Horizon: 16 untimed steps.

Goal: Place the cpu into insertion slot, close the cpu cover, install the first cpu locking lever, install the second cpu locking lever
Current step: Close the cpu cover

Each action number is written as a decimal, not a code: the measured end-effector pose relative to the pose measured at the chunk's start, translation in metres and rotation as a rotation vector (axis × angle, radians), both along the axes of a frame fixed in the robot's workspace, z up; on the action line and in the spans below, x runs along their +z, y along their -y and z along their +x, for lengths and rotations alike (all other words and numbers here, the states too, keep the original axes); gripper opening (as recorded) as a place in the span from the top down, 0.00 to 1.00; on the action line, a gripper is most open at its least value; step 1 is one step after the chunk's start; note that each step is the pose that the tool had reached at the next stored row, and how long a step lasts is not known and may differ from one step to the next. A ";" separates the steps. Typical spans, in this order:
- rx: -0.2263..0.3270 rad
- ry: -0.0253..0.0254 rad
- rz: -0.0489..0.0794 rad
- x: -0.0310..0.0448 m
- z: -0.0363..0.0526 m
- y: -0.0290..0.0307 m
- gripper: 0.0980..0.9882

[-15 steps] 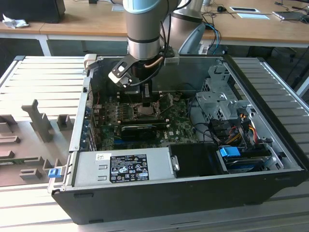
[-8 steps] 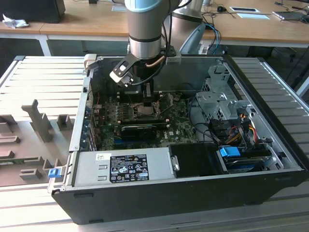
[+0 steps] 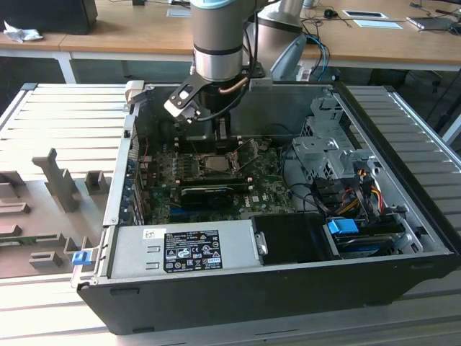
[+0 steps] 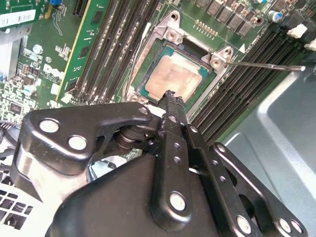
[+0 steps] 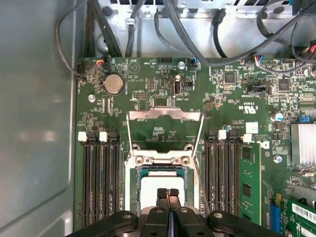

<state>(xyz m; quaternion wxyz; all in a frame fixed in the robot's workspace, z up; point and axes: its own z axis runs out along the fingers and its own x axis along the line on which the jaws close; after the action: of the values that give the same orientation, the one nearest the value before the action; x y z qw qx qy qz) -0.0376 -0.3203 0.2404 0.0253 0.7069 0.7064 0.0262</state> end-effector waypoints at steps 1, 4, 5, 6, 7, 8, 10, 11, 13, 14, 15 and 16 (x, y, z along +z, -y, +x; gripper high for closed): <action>0.000 0.0000 0.000 0.0021 0.0000 0.0000 0.99; 0.000 0.0001 0.000 0.0070 0.0001 -0.0001 0.99; 0.000 0.0001 0.000 0.0077 0.0002 0.0000 0.99; 0.000 0.0001 0.000 0.0080 0.0016 -0.0001 0.99; 0.000 -0.0002 0.000 0.0082 0.0047 -0.0001 0.99; 0.000 -0.0006 0.000 0.0082 0.0066 -0.0001 0.99; 0.000 -0.0019 0.000 0.0085 0.0114 0.0000 0.99; 0.000 -0.0023 0.000 0.0091 0.0125 0.0000 0.99; 0.000 -0.0022 0.000 0.0119 0.0127 -0.0001 0.99; 0.000 -0.0022 0.000 0.0139 0.0126 -0.0001 0.99; 0.000 -0.0022 0.000 0.0161 0.0127 -0.0001 0.99; 0.000 -0.0023 0.000 0.0177 0.0127 -0.0001 0.99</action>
<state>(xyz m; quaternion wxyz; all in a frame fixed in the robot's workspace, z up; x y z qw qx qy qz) -0.0250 -0.3202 0.2582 0.0245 0.7069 0.7064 0.0254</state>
